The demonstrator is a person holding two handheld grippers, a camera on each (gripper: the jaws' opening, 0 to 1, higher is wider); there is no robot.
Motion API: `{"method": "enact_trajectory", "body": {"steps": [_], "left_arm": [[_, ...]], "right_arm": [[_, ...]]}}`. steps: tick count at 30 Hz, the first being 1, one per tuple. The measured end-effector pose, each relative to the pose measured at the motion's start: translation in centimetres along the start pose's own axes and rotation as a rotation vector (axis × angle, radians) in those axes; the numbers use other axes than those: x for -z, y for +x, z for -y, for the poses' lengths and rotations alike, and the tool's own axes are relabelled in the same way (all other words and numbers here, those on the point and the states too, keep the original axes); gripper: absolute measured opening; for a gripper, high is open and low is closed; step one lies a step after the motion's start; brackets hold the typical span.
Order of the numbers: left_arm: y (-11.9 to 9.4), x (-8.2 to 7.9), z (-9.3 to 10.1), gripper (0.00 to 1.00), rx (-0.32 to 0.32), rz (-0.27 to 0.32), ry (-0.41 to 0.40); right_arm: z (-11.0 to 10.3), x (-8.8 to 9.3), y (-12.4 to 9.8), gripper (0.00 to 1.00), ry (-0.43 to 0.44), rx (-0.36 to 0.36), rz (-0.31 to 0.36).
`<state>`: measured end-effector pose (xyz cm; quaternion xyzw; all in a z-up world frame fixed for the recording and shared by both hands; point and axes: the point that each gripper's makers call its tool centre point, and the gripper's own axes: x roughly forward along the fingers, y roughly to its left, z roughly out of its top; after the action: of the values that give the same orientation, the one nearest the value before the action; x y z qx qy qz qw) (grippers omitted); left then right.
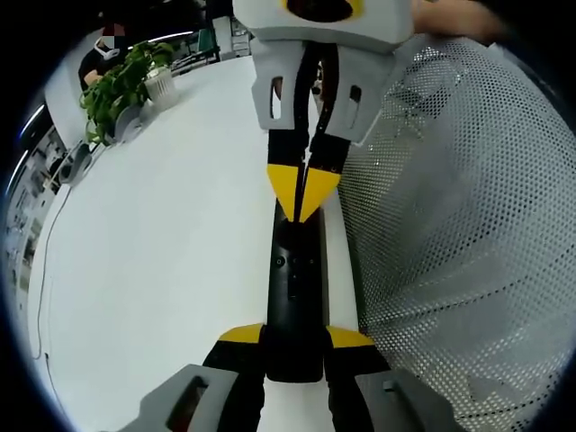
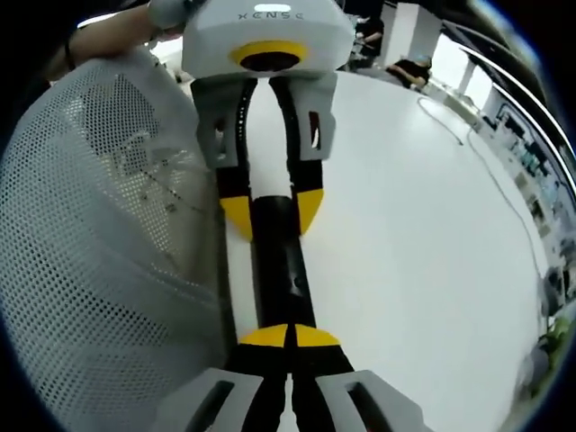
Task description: Press the specified remote control buttons in sequence, fully releasing each button before pressing the next.
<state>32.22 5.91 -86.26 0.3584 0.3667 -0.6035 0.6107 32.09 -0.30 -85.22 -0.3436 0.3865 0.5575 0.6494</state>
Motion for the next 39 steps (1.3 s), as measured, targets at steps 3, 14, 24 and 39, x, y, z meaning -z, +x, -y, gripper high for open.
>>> {"method": "enact_trajectory", "body": {"steps": [3, 14, 24, 39], "left_arm": [[0.0, 0.0, 0.0, 0.25, -0.001, 0.0, -0.002], [0.0, 0.0, 0.0, 0.25, -0.002, 0.004, -0.006], [0.0, 0.0, 0.0, 0.25, -0.001, 0.004, -0.004], [0.0, 0.0, 0.0, 0.25, -0.003, 0.005, -0.005]], "right_arm": [[0.0, -0.1, -0.1, 0.0, 0.023, -0.005, 0.007], [-0.4, -1.1, 0.5, 0.0, 0.004, -0.017, 0.027], [-0.3, -1.1, 0.6, 0.0, 0.01, -0.011, 0.021], [-0.2, -1.9, 0.8, 0.0, 0.012, -0.011, 0.05]]}}
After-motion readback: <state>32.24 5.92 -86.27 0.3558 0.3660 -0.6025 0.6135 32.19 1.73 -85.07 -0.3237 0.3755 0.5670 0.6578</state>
